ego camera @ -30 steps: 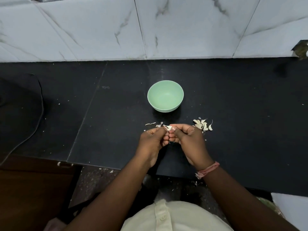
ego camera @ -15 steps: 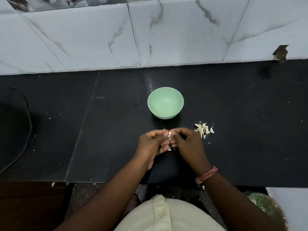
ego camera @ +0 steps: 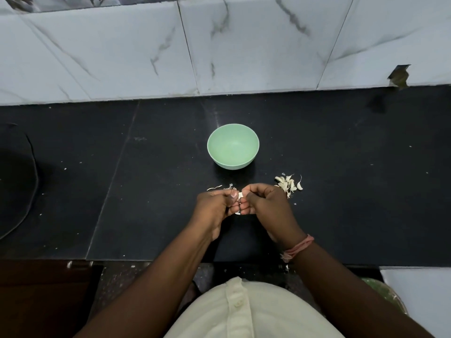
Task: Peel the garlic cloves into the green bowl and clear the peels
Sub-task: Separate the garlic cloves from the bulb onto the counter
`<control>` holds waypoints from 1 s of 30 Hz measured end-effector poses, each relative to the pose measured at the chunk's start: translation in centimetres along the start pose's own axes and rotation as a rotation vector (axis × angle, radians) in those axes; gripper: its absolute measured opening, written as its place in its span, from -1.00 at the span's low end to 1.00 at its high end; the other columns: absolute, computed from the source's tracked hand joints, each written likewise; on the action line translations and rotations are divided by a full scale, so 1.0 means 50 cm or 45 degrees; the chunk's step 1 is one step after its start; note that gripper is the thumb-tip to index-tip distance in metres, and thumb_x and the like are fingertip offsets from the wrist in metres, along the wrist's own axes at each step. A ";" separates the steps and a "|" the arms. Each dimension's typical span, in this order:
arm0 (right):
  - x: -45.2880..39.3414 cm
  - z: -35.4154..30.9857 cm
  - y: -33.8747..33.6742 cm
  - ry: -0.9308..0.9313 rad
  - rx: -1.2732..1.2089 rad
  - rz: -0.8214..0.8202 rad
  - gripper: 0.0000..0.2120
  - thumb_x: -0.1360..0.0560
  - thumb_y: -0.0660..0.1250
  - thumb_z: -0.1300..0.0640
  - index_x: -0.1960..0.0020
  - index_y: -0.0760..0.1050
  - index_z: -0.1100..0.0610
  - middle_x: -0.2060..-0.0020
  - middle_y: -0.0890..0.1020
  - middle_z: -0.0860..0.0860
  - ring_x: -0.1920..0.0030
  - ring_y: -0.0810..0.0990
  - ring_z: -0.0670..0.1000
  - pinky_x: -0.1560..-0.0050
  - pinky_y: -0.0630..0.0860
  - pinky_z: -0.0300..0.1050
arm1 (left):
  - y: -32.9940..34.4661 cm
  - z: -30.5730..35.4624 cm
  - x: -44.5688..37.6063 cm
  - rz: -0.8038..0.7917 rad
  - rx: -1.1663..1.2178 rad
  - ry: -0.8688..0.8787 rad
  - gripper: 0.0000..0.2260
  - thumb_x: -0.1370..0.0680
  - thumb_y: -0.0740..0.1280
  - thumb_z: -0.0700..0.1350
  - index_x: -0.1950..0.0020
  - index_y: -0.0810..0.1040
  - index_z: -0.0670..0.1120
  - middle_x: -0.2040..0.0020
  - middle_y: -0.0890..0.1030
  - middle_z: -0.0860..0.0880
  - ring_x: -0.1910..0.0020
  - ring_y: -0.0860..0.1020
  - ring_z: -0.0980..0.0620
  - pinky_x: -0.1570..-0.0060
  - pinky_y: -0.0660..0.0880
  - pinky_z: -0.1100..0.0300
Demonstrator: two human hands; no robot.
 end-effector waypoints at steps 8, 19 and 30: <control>-0.002 0.014 0.007 0.032 -0.083 -0.101 -0.86 -0.60 0.27 0.39 0.05 0.60 0.29 0.32 0.65 0.17 0.32 0.60 0.04 0.27 0.59 -0.13 | 0.011 -0.017 0.008 -0.138 0.089 -0.212 -0.78 -0.59 0.20 -0.44 0.09 0.60 -0.24 0.33 0.65 -0.08 0.32 0.60 0.08 0.35 0.56 0.34; -0.009 -0.008 -0.004 -0.053 -0.120 -0.076 -0.88 -0.57 0.33 0.39 -0.05 0.62 0.30 0.18 0.71 0.21 0.24 0.66 0.01 0.18 0.65 -0.16 | 0.018 -0.006 0.005 -0.183 0.306 -0.182 -0.87 -0.59 0.26 -0.40 0.00 0.60 -0.29 0.24 0.68 -0.16 0.34 0.66 0.06 0.29 0.62 0.29; -0.009 -0.013 -0.011 -0.186 0.080 -0.012 -0.87 -0.54 0.37 0.39 -0.03 0.64 0.26 0.17 0.72 0.17 0.21 0.69 0.01 0.14 0.67 -0.09 | 0.020 -0.006 0.016 -0.183 0.351 -0.138 -0.93 -0.60 0.32 -0.30 0.03 0.60 -0.25 0.17 0.65 -0.21 0.28 0.65 0.02 0.23 0.65 0.23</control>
Point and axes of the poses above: each hand's wrist, its own x-axis away from the middle knuckle, its own y-axis out of the palm, z = x × y, the point moved 10 cm from there along -x, towards the middle knuckle
